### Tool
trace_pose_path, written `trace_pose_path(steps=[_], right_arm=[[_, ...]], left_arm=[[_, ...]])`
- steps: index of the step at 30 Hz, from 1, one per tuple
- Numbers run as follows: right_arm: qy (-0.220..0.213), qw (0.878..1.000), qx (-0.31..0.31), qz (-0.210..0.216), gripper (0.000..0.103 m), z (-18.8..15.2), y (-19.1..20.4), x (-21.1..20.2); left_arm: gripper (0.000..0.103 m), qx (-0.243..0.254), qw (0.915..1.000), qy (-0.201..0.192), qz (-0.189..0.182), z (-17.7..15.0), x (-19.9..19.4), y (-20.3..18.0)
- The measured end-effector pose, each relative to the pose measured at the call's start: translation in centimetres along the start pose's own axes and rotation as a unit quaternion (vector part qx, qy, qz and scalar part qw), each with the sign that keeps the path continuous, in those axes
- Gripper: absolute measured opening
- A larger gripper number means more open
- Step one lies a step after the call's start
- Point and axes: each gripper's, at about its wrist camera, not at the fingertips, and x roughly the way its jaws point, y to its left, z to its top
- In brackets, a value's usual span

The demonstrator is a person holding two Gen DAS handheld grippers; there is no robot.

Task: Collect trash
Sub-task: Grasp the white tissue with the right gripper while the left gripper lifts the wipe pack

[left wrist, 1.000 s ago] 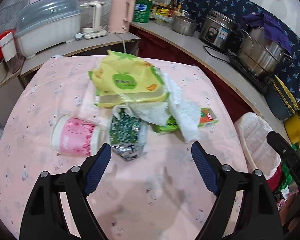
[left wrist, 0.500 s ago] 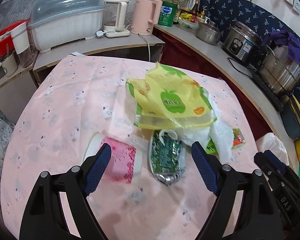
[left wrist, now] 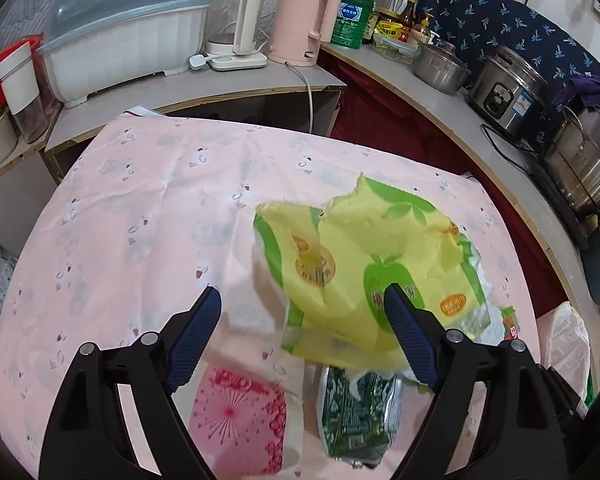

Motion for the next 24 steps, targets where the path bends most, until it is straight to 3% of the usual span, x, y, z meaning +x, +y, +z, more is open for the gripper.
trace_pose_path(steps=[2,5,6,7,15,24], right_arm=[[0.006,1.000,0.001,0.002,0.029,0.1,0.0,0.8],[0.014,1.000,0.001,0.008,0.011,-0.1,0.0,1.4],[0.014,1.000,0.000,0.009,0.006,-0.2,0.0,1.4],[0.014,1.000,-0.001,0.010,0.005,-0.3,0.1,1.4],[-0.019,1.000,0.001,0.018,0.002,-0.1,0.0,-1.9],[-0.084,0.996,0.015,0.008,0.002,0.4,-1.5,-9.3]], left_arm=[[0.067,0.005,1.0000,0.002,-0.003,0.2,0.4,-0.2],[0.037,0.016,0.9998,0.007,-0.008,0.2,0.8,-0.7],[0.021,0.023,0.9997,0.008,-0.008,0.1,0.8,-1.0],[0.011,0.028,0.9995,0.009,-0.009,0.0,0.8,-1.2],[0.006,0.027,0.9992,-0.016,-0.023,-0.2,-2.3,-2.1],[0.005,0.029,0.9966,-0.063,-0.043,-0.2,-8.8,-3.7]])
